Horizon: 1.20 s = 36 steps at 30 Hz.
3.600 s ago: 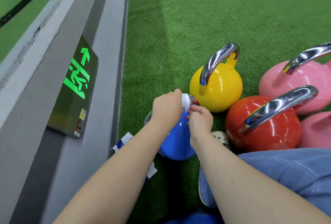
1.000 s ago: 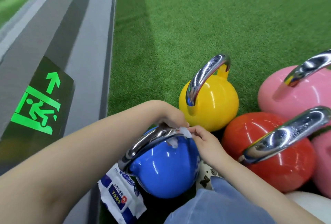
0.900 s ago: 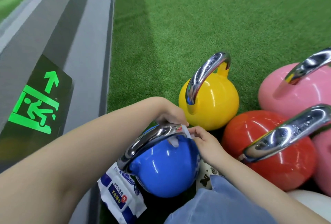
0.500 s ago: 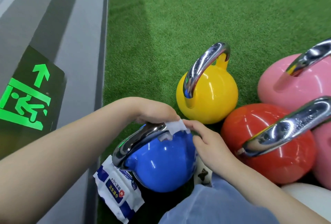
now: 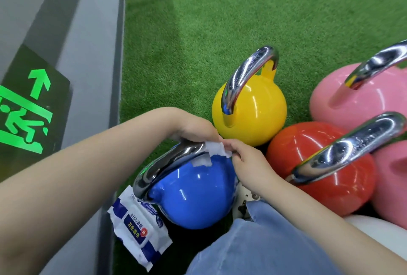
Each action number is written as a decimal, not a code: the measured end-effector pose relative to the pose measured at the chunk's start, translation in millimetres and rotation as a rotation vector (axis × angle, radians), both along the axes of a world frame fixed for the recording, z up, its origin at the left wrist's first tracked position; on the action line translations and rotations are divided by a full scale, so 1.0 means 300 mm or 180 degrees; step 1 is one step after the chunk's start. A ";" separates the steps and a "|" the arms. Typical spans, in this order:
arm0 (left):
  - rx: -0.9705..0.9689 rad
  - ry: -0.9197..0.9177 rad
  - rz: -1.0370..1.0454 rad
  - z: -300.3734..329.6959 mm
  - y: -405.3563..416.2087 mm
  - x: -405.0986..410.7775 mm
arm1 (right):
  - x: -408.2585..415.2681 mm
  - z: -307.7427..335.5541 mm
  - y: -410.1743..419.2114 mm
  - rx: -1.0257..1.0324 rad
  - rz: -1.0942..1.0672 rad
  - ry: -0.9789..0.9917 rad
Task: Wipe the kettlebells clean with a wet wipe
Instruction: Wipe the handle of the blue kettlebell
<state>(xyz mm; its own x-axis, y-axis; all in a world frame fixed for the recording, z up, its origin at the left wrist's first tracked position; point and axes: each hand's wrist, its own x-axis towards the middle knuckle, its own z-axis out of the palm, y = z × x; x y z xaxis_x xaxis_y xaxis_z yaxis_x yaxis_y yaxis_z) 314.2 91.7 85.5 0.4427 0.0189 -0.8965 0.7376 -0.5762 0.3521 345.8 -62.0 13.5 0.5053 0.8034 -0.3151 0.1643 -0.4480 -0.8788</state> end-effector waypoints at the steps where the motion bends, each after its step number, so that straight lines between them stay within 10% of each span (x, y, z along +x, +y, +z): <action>1: -0.0060 0.0172 0.0219 -0.010 0.002 0.017 | 0.000 -0.017 0.000 -0.0071 -0.0010 0.0083; 12: -0.0199 0.0384 0.0497 -0.026 0.004 0.016 | -0.015 -0.059 -0.028 -0.0058 -0.0131 0.0254; 25: -0.0302 -0.1868 0.0971 0.022 0.007 -0.297 | -0.013 0.067 -0.028 0.0697 0.0534 -0.0919; 36: -0.0289 0.0131 0.0643 -0.040 0.037 -0.018 | -0.006 -0.049 -0.033 -0.0142 0.0273 -0.0197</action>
<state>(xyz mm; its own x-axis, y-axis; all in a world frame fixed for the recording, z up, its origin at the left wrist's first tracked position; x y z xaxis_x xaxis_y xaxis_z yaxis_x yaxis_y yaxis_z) 308.8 102.9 73.4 0.4013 0.0219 -0.9157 0.8495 -0.3827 0.3631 343.9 -71.8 -1.1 0.4548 0.8304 -0.3218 0.2571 -0.4684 -0.8453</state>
